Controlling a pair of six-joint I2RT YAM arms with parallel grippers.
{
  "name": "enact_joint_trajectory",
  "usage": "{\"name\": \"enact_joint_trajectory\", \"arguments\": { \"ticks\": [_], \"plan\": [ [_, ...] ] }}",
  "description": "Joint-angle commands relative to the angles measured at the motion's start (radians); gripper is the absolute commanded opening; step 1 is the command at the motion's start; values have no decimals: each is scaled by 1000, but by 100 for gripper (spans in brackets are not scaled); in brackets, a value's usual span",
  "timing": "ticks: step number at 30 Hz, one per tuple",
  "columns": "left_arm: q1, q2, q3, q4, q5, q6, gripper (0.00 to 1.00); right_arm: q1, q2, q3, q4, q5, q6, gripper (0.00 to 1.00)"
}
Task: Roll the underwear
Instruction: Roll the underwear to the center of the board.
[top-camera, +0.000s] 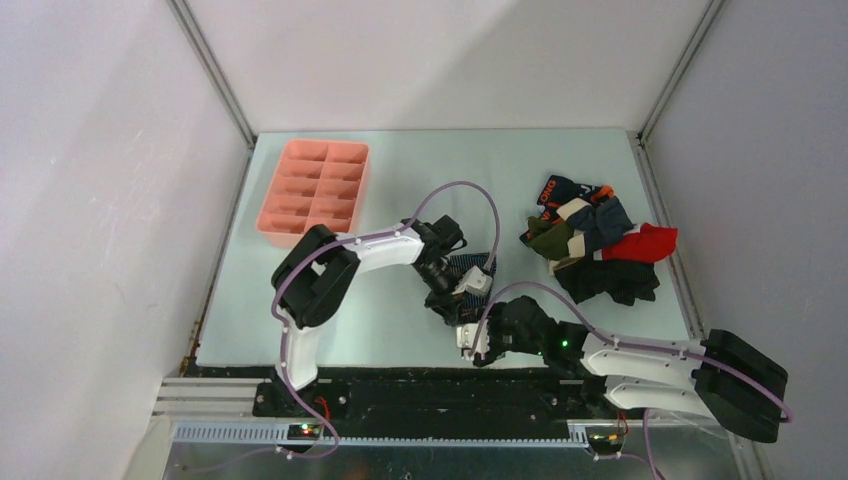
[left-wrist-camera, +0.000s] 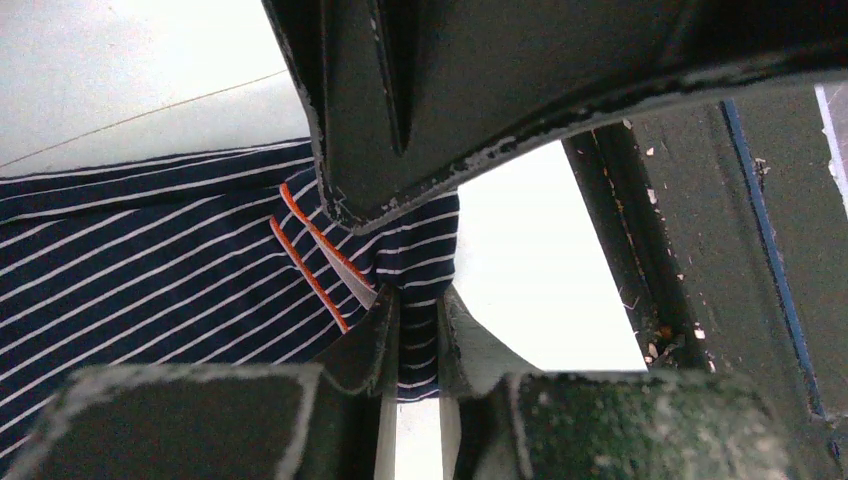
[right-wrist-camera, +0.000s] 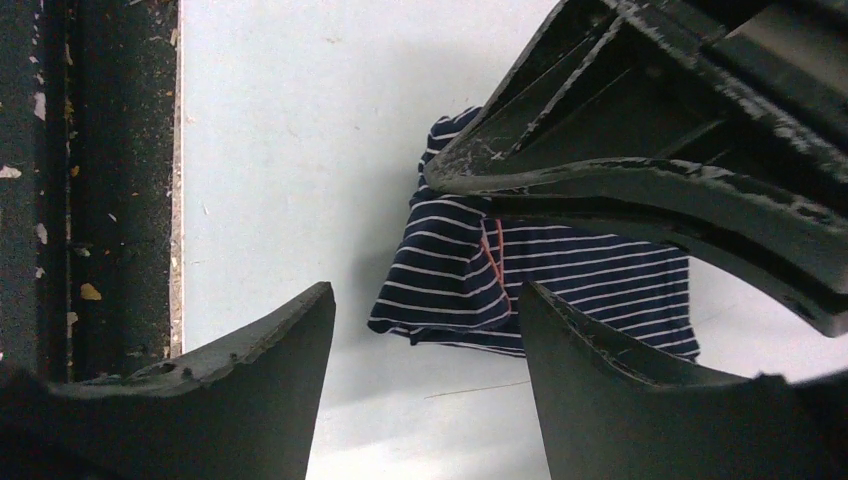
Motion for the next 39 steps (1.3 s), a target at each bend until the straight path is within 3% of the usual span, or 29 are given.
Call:
{"name": "enact_joint_trajectory", "arguments": {
  "ticks": [1, 13, 19, 21, 31, 39],
  "plan": [
    [-7, 37, -5, -67, 35, -11, 3, -17, 55, 28, 55, -36, -11, 70],
    [17, 42, -5, -82, 61, -1, 3, -44, 215, 125, 57, -64, -38, 58],
    [37, 45, 11, -112, 78, -10, 3, -65, 217, 189, -58, -86, -7, 16],
    [50, 46, 15, -125, 90, -23, 4, -73, 209, 228, -178, -96, 46, 2],
    [86, 152, 152, -296, 250, -120, 5, -199, 291, 415, -620, -370, 324, 0],
    [103, 221, 186, -274, 290, -275, 4, -422, 430, 460, -717, -537, 253, 0]
  ]
}}
